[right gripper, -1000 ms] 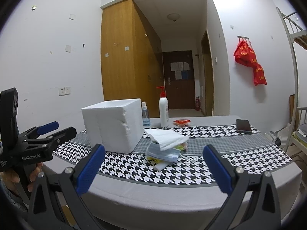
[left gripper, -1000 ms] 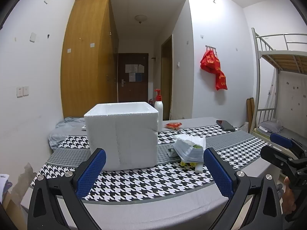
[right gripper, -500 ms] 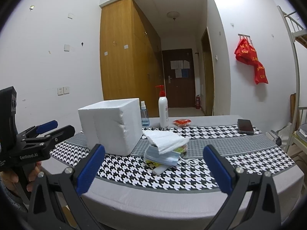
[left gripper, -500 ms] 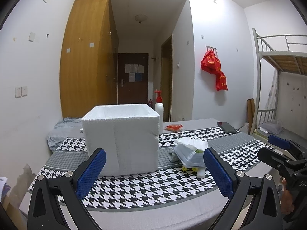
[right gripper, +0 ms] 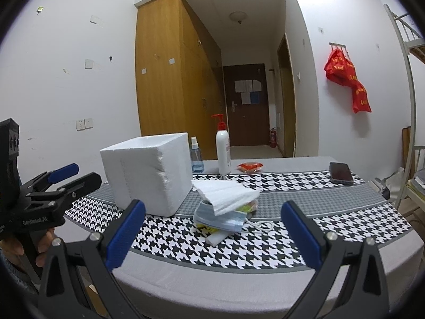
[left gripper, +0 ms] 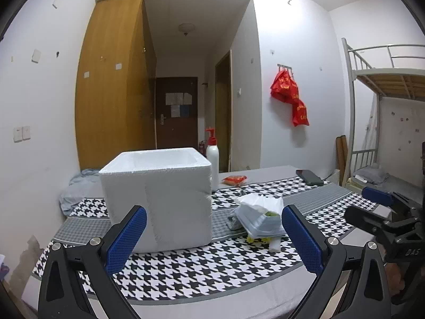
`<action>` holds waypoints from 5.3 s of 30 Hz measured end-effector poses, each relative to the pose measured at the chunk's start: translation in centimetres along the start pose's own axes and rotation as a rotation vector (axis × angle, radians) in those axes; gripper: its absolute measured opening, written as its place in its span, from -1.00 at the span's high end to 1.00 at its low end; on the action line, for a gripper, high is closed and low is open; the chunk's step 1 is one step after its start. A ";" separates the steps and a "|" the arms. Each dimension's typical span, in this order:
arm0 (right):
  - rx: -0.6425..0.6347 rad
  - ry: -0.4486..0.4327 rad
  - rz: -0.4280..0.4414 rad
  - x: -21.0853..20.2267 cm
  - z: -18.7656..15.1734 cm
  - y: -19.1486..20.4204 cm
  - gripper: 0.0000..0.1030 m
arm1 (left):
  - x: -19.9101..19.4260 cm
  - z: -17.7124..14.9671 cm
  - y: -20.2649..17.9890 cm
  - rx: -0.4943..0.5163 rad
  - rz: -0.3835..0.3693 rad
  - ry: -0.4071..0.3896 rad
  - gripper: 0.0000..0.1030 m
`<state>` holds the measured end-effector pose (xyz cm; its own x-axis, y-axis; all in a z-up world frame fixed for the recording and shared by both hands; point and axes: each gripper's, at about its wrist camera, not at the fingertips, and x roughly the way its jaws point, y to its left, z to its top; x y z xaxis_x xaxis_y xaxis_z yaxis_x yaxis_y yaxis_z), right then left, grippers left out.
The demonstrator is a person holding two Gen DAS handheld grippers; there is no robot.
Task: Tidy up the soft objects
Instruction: 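Move the left tool to the white tissues and close on them, then lift the white tissues with the left tool while the right tool approaches the blue mask, then close the right tool on the blue face mask and lift it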
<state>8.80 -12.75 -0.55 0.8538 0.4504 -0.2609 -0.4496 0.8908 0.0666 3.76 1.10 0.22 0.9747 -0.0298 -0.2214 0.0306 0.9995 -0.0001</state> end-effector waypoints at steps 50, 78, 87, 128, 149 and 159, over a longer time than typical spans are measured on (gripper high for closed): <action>0.110 0.167 -0.055 7.3 -0.9 -7.5 -1.00 | 17.1 0.7 -5.8 0.083 -0.158 0.322 -0.91; 0.122 0.240 -0.034 10.1 -1.2 -9.4 -1.00 | 20.3 0.0 -6.9 0.100 -0.220 0.386 0.48; 0.120 0.237 -0.027 10.1 -1.1 -9.1 -1.00 | 19.0 0.4 -6.4 0.054 -0.295 0.380 0.87; -0.100 0.345 0.150 14.3 -1.3 3.3 -1.00 | 7.9 -4.8 5.9 -0.086 -0.074 0.336 0.88; -0.101 0.502 0.139 19.2 -2.4 4.7 0.02 | 8.2 -6.3 8.0 -0.139 -0.093 0.347 0.88; -0.112 0.553 0.136 19.3 -2.9 5.3 0.51 | 8.3 -6.4 7.9 -0.148 -0.100 0.351 0.88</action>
<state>22.12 0.48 -8.06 0.5361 0.4352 -0.7233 -0.5962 0.8018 0.0406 10.64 8.82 -7.87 0.8327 -0.1486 -0.5335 0.0643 0.9828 -0.1733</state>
